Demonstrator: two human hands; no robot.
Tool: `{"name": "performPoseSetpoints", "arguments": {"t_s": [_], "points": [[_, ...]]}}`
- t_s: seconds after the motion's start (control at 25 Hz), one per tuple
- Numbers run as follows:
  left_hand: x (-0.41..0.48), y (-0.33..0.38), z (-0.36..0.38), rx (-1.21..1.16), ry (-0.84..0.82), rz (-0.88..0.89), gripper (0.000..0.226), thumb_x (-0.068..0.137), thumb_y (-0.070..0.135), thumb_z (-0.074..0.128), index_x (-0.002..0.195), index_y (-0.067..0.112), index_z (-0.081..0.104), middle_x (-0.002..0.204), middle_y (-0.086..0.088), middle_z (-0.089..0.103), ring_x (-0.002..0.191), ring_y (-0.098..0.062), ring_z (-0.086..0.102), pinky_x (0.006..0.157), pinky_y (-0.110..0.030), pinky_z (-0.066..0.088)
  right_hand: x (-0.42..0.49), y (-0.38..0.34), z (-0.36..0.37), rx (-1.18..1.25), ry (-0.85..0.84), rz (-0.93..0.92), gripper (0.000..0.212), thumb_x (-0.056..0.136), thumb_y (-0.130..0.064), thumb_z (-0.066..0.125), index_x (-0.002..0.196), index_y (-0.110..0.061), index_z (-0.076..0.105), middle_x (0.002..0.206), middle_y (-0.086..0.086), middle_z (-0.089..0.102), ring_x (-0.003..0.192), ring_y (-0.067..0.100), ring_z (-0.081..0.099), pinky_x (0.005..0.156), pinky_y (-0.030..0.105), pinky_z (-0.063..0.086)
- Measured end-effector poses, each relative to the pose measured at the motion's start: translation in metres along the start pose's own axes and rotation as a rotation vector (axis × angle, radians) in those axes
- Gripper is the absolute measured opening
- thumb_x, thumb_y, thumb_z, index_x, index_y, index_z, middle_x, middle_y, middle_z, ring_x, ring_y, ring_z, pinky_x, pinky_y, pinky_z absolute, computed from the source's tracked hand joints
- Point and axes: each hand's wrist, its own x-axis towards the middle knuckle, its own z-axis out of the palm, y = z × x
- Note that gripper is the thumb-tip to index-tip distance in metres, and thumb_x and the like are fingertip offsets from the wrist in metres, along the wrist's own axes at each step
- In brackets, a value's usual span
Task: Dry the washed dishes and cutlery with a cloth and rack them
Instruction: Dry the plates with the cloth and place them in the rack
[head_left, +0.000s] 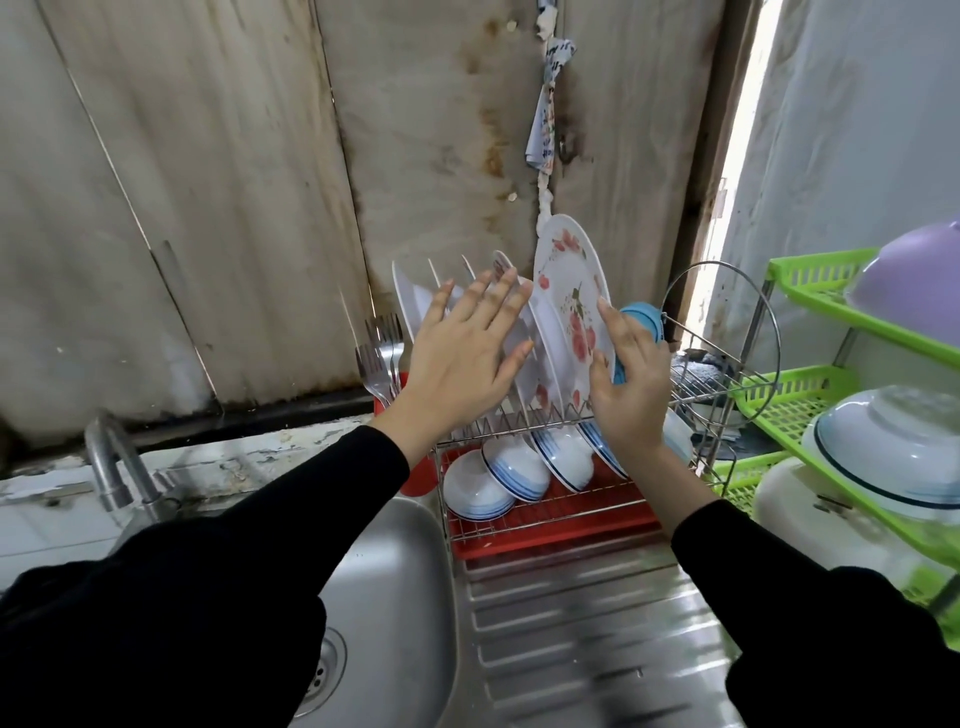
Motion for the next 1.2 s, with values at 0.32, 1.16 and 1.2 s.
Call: {"name": "performPoseSetpoints", "arguments": {"t_s": [0.32, 1.16, 1.2], "points": [[-0.001, 0.001, 0.001, 0.053, -0.015, -0.003, 0.060, 0.098, 0.047, 0.026, 0.147, 0.015, 0.038, 0.150, -0.004, 0.042, 0.137, -0.024, 0.041, 0.113, -0.047, 0.025, -0.013, -0.010, -0.006, 0.073, -0.188, -0.066, 0.041, 0.099, -0.015, 0.051, 0.138, -0.027, 0.052, 0.132, 0.001, 0.054, 0.095, 0.026, 0.044, 0.083, 0.008, 0.032], [-0.117, 0.010, -0.067, -0.010, -0.108, -0.194, 0.061, 0.093, 0.041, 0.033, 0.146, 0.011, 0.040, 0.154, -0.009, 0.036, 0.143, -0.024, 0.032, 0.116, -0.046, 0.017, -0.073, -0.116, -0.069, 0.239, -0.267, 0.020, 0.053, 0.089, -0.003, 0.060, 0.139, -0.011, 0.044, 0.135, -0.003, 0.039, 0.125, 0.007, 0.037, 0.102, 0.054, 0.037], [-0.132, 0.008, -0.071, -0.026, -0.123, -0.213, 0.061, 0.093, 0.042, 0.032, 0.146, 0.011, 0.039, 0.154, -0.009, 0.035, 0.143, -0.024, 0.031, 0.116, -0.047, 0.017, -0.083, -0.125, -0.068, 0.251, -0.278, 0.025, 0.052, 0.089, -0.003, 0.060, 0.138, -0.010, 0.046, 0.135, -0.003, 0.039, 0.125, 0.012, 0.039, 0.102, 0.049, 0.037]]}}
